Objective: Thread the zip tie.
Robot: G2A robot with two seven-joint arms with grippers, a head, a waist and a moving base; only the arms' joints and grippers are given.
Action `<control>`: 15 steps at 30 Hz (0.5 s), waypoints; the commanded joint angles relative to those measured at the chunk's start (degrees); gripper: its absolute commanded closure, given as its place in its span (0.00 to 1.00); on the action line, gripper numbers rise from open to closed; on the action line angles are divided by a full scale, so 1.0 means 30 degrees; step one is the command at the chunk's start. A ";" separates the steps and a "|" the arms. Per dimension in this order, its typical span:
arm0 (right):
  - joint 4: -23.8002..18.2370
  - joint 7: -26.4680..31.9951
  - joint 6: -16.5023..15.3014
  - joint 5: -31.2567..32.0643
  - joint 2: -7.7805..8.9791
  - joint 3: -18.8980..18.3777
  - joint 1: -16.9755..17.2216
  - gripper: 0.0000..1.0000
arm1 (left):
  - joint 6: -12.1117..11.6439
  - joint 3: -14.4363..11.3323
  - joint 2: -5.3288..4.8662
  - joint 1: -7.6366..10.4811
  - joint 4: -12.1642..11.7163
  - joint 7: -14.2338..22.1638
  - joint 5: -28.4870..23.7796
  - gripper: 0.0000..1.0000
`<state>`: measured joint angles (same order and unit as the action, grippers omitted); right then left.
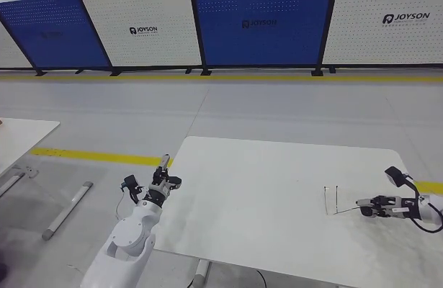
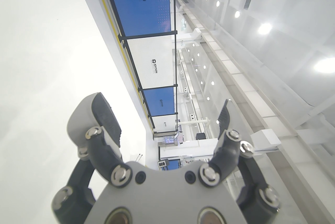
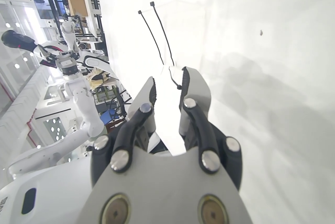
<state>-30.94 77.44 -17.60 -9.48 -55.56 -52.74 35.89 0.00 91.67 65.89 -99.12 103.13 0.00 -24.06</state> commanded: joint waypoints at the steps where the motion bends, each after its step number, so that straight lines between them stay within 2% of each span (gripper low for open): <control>1: 0.0253 0.0025 -0.0042 0.0006 -0.0078 0.0058 -0.0116 0.80 | 0.0000 0.0000 0.0000 0.0000 0.0000 0.0000 0.0000 0.00; 8: 0.0945 0.0066 -0.0122 0.0109 -0.0305 0.0220 -0.0450 0.85 | 0.0000 0.0000 0.0000 0.0000 0.0000 0.0000 0.0000 0.00; 11: 0.1188 0.0087 -0.0124 0.0137 -0.0396 0.0274 -0.0568 0.85 | 0.0000 0.0000 0.0000 0.0000 0.0000 0.0000 0.0000 0.00; 15: 0.1441 0.0069 -0.0037 0.0209 -0.0534 0.0377 -0.0708 0.80 | 0.0000 0.0000 0.0000 0.0000 0.0000 0.0000 0.0000 0.00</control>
<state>-26.82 77.68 -17.77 -8.90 -57.05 -51.69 33.87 0.00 91.67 65.89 -99.12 103.13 0.00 -24.06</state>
